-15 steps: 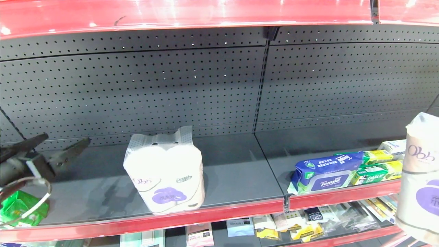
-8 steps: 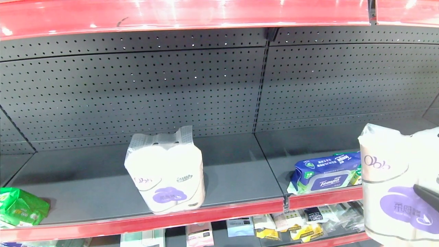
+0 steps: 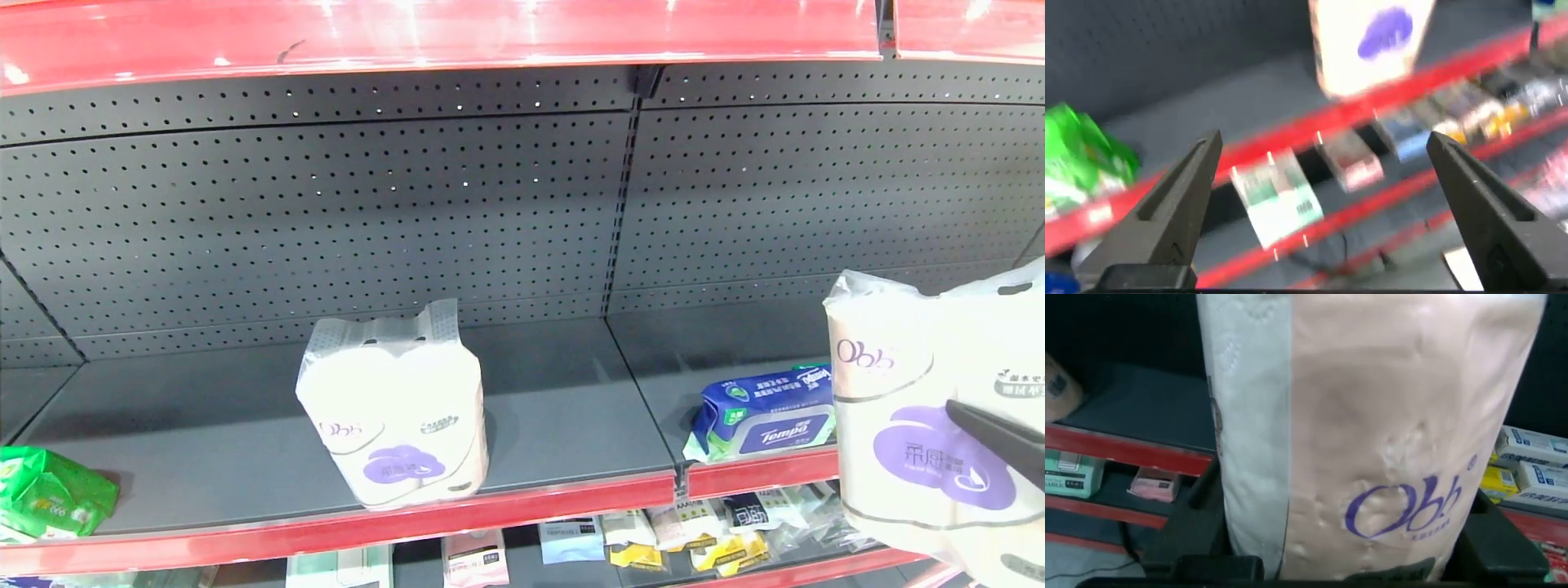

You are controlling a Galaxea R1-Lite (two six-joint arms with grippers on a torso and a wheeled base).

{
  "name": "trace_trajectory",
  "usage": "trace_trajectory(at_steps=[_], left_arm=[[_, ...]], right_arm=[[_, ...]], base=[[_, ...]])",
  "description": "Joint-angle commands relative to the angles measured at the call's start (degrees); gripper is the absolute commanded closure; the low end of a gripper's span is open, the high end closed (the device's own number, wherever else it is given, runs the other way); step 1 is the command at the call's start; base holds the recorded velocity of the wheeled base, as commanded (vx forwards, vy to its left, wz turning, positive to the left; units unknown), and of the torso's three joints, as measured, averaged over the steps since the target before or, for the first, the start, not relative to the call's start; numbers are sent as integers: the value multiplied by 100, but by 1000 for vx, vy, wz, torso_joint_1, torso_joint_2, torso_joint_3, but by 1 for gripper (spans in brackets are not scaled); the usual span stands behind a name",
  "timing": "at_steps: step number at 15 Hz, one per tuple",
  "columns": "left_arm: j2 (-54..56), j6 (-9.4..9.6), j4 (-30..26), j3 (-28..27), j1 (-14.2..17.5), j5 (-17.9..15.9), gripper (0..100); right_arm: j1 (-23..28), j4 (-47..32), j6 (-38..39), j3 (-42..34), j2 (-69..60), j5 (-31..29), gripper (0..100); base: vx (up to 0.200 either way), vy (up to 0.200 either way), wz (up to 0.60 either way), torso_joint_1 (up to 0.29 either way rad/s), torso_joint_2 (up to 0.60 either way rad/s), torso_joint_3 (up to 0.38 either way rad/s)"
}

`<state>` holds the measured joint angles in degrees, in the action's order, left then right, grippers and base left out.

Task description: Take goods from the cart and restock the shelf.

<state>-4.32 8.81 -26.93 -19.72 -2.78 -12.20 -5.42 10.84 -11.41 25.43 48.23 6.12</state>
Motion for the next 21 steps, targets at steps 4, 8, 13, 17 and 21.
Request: trace_trajectory(at_steps=[4, 8, 13, 17, 21], left_arm=[[-61, -574, 1067, 540, 638, 166, 0], [-61, -134, 2192, 1603, 638, 297, 0], [-61, -196, 2262, 1638, 638, 280, 0], [-61, -222, 2262, 1638, 630, 262, 0], [-61, -451, 2333, 1709, 630, 253, 0]], right_arm=[[24, 6, -2, 120, 20, -6, 100], [6, 6, -28, 94, 20, -6, 100], [33, 6, -19, 85, -15, -14, 100], [24, -3, -19, 85, -6, -6, 100], [15, 6, -19, 111, 29, -6, 100]], base=[[0, 0, 0, 0, 0, 0], [0, 0, 0, 0, 0, 0], [0, 0, 240, 2, 0, 0], [0, 0, 600, 2, 2, 1], [0, 0, 150, 1, -1, 1]])
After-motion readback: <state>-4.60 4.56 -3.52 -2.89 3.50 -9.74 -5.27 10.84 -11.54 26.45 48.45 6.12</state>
